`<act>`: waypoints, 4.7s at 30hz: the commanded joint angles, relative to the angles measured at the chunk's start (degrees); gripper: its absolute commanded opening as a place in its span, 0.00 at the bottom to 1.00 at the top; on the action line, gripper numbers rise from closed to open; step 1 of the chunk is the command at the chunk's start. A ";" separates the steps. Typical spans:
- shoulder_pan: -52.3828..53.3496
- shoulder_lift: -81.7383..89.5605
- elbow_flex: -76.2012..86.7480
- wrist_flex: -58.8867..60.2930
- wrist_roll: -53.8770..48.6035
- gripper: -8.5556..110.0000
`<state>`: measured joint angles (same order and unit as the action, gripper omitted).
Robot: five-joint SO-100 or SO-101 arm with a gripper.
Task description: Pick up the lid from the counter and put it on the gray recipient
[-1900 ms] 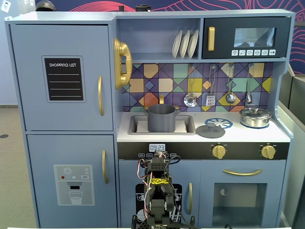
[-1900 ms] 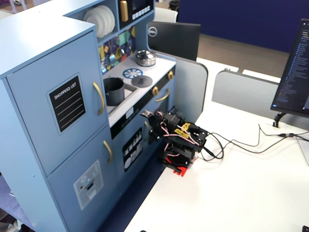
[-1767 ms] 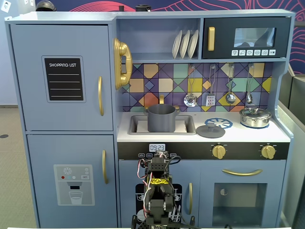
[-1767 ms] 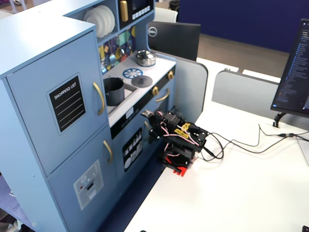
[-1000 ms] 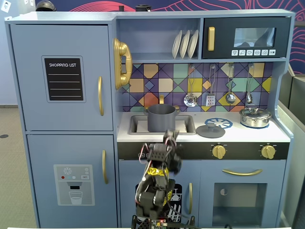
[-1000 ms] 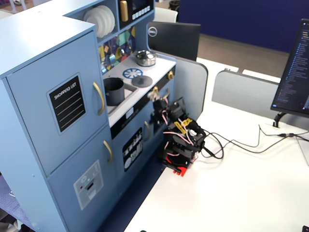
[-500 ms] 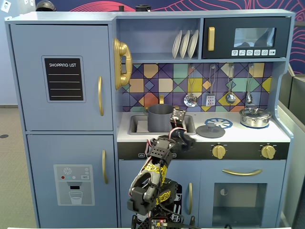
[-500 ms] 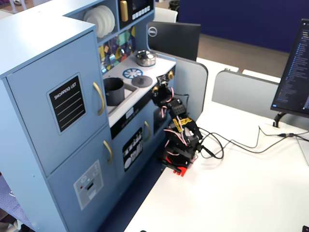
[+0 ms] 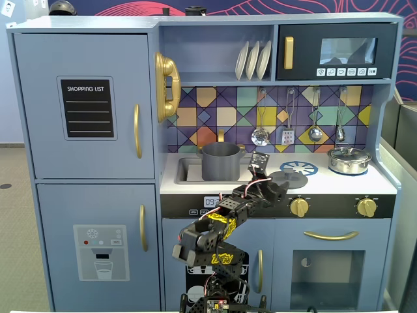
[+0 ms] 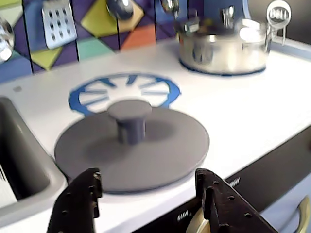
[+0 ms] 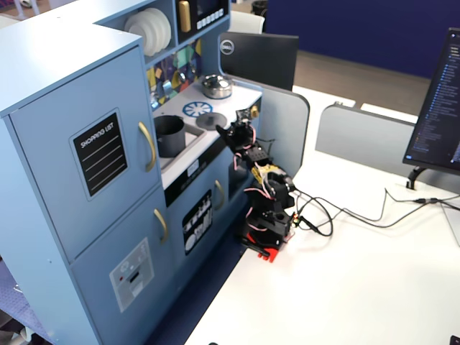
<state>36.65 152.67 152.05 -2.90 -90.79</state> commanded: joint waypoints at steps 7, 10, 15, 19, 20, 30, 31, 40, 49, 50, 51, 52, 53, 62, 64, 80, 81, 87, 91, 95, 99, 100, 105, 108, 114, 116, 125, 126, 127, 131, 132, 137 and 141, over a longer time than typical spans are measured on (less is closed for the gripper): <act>0.70 -10.02 -11.16 -4.04 2.20 0.29; 0.26 -13.10 -13.54 -5.45 1.85 0.28; 0.09 -18.11 -16.96 -7.12 1.49 0.28; -0.18 -21.27 -18.72 -8.44 1.14 0.27; -0.18 -21.97 -18.90 -8.79 1.05 0.27; -0.70 -27.60 -21.36 -11.51 0.09 0.26; -0.88 -28.30 -21.88 -11.87 0.09 0.26; -1.76 -34.01 -25.22 -14.15 -0.53 0.26; -2.29 -38.76 -27.77 -16.00 -0.88 0.25; -2.29 -39.37 -28.21 -16.08 -0.88 0.25; -2.29 -39.90 -28.74 -16.08 -0.88 0.25; -2.29 -40.43 -29.27 -16.17 -0.88 0.25; -2.20 -40.96 -29.71 -16.26 -0.88 0.24; -2.29 -44.91 -32.61 -16.70 -1.23 0.21; -2.64 -45.44 -32.61 -16.70 -1.32 0.18; -5.80 -41.75 -38.85 -14.50 -2.64 0.07; -6.15 -40.96 -40.43 -13.36 -2.72 0.07; -9.23 -35.68 -49.22 -4.04 -2.20 0.07; -13.80 -30.76 -50.98 1.67 -1.41 0.07; -18.98 -26.63 -51.15 6.24 0.09 0.07; -22.76 -25.75 -50.36 7.03 -0.70 0.07; -23.47 -25.66 -50.01 7.03 -1.05 0.07; -27.25 -26.02 -48.60 6.50 -2.02 0.07; -29.18 -26.28 -47.64 6.24 -2.20 0.07; -31.46 -26.63 -45.44 5.80 -1.93 0.07; -31.73 -26.89 -44.91 5.36 -2.02 0.07; -33.57 -28.13 -42.98 3.43 -2.02 0.07; -33.75 -28.30 -42.80 3.16 -2.02 0.07; -33.93 -28.56 -42.63 2.81 -2.11 0.07; -34.54 -29.36 -42.01 1.93 -2.11 0.07; -34.63 -29.53 -41.92 1.76 -2.11 0.07; -35.42 -30.15 -40.96 0.62 -2.37 0.07; -35.68 -30.15 -39.99 0.09 -2.72 0.07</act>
<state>2.02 122.17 112.85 -0.35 -92.81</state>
